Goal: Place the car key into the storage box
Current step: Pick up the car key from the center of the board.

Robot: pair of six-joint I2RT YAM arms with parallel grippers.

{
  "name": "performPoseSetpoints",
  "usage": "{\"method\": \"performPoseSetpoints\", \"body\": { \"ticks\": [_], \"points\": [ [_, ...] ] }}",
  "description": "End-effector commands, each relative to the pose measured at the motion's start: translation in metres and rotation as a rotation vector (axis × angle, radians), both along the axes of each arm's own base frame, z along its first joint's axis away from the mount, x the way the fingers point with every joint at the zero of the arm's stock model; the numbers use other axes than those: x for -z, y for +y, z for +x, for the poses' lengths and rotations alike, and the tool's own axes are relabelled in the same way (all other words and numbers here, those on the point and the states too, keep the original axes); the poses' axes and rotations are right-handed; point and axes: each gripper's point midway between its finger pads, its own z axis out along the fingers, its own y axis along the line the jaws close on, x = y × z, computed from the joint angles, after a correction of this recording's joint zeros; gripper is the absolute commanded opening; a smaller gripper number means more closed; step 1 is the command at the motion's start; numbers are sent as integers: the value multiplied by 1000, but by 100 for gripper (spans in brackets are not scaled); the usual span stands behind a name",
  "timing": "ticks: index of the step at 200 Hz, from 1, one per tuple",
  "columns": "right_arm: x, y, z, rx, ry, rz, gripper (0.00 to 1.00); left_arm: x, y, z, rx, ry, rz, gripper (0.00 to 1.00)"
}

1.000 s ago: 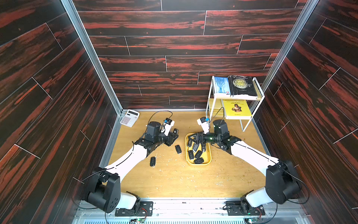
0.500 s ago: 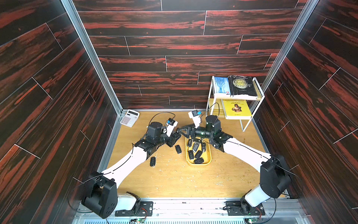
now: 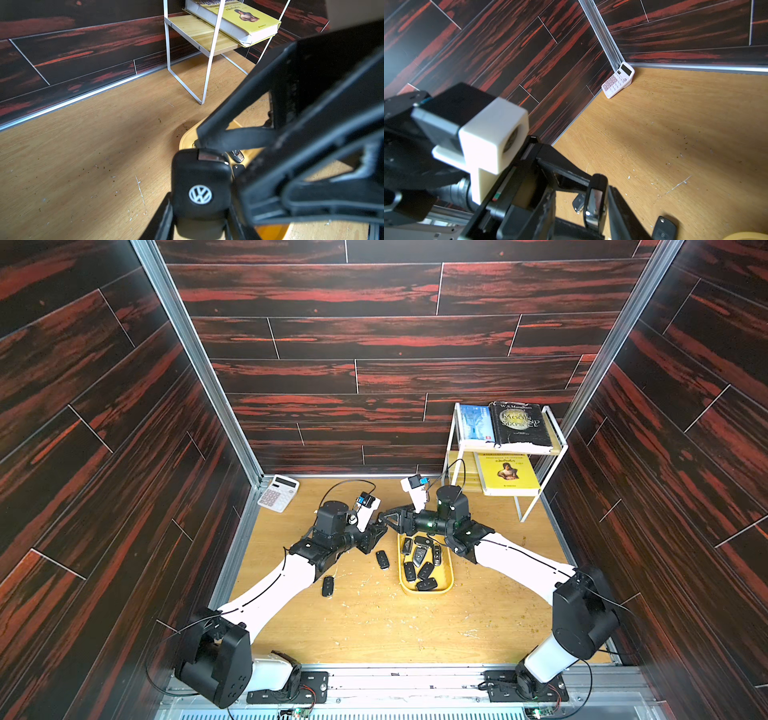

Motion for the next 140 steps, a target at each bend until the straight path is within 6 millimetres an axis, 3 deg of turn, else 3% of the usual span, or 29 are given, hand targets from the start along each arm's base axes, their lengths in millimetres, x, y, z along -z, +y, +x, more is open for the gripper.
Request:
{"method": "performPoseSetpoints", "body": {
  "ticks": [1,62,77,96,140],
  "points": [
    [8,8,1,-18,23,-11,42,-37,-3,2,-2,-81,-42,40],
    [11,14,-4,-27,26,-15,31,-35,-6,6,3,-61,-39,41],
    [11,15,-3,-24,25,-21,25,-32,-7,6,9,-52,-40,41],
    [13,17,-1,-27,40,-35,8,-27,-9,6,12,-37,-38,41],
    [17,22,-4,-43,47,-46,2,-20,-10,7,11,-17,-29,42]
  ]
}}
